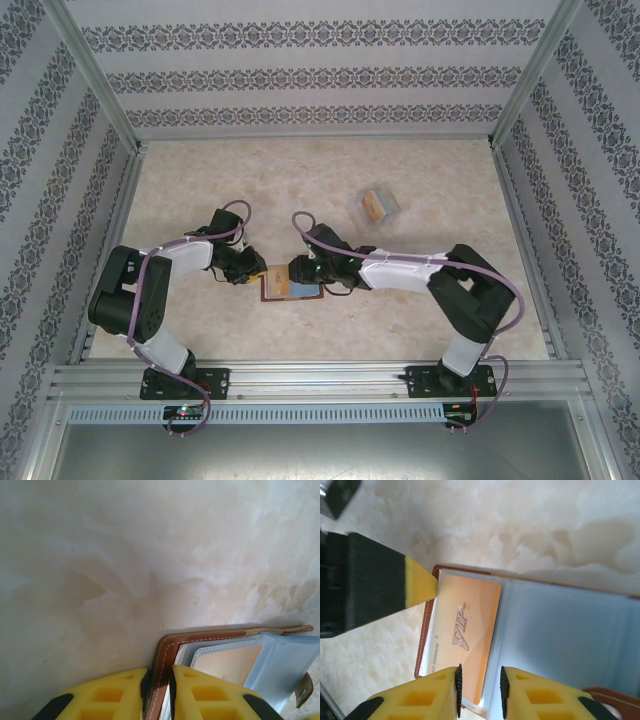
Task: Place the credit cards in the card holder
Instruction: Insert the credit card into the card slot, then flip over the card slot in the card holder.
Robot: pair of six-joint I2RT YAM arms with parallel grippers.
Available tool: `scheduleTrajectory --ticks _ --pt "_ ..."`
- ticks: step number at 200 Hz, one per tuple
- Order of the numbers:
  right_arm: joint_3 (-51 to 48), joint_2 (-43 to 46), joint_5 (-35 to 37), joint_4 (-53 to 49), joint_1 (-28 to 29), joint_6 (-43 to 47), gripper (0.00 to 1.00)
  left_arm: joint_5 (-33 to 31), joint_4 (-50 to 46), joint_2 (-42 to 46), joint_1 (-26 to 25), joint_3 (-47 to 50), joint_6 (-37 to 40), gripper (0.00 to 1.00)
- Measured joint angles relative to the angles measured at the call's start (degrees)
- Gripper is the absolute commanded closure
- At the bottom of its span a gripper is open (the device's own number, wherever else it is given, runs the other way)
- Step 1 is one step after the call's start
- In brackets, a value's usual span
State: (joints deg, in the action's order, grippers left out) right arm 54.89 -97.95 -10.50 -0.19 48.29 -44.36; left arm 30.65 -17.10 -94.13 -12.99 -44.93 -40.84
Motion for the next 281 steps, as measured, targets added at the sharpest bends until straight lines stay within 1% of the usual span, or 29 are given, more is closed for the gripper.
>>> scheduleTrajectory --ticks 13,35,52,65,74,86,102,123,136,155,173,281 --pt "1.1 3.3 2.0 -3.0 -1.8 3.8 0.69 0.0 0.0 0.0 0.0 0.0 0.0 0.78" --pt "3.5 8.5 4.5 -5.9 -6.8 10.2 0.69 0.0 0.0 0.0 0.0 0.0 0.0 0.78" --pt "4.3 10.8 5.3 -7.0 -10.1 13.3 0.69 0.0 0.0 -0.1 0.0 -0.1 0.1 0.76" --pt "4.5 11.1 5.4 -8.3 -10.7 14.2 0.68 0.2 0.0 -0.1 0.0 -0.1 0.1 0.76" --pt "4.5 11.1 4.9 -9.6 -10.2 13.9 0.66 0.2 0.0 -0.1 0.0 -0.2 0.1 0.75" --pt "4.1 11.1 4.1 -10.8 -8.6 11.6 0.58 0.2 0.0 -0.1 0.0 -0.2 0.2 0.75" --pt "1.9 11.1 3.4 -10.1 -4.4 6.2 0.53 0.2 0.0 -0.1 0.0 -0.2 0.3 0.75" --pt "-1.3 10.3 2.1 -9.6 1.5 0.2 0.52 0.2 0.0 -0.2 0.0 -0.2 0.3 0.75" --pt "-2.4 8.9 1.3 -9.0 3.3 -2.7 0.52 0.3 0.0 -0.3 0.0 -0.3 0.3 0.75" --pt "-3.6 6.4 0.4 -7.0 3.7 -6.4 0.52 0.4 -0.2 -0.5 0.0 -0.5 0.3 0.75" --pt "-4.0 4.7 0.4 -6.4 4.0 -8.0 0.53 0.4 -0.4 -0.5 0.0 -0.6 0.3 0.75" --pt "-5.7 2.5 1.4 -3.9 3.8 -10.0 0.52 0.4 -0.5 -0.7 0.0 -0.8 0.5 0.75"
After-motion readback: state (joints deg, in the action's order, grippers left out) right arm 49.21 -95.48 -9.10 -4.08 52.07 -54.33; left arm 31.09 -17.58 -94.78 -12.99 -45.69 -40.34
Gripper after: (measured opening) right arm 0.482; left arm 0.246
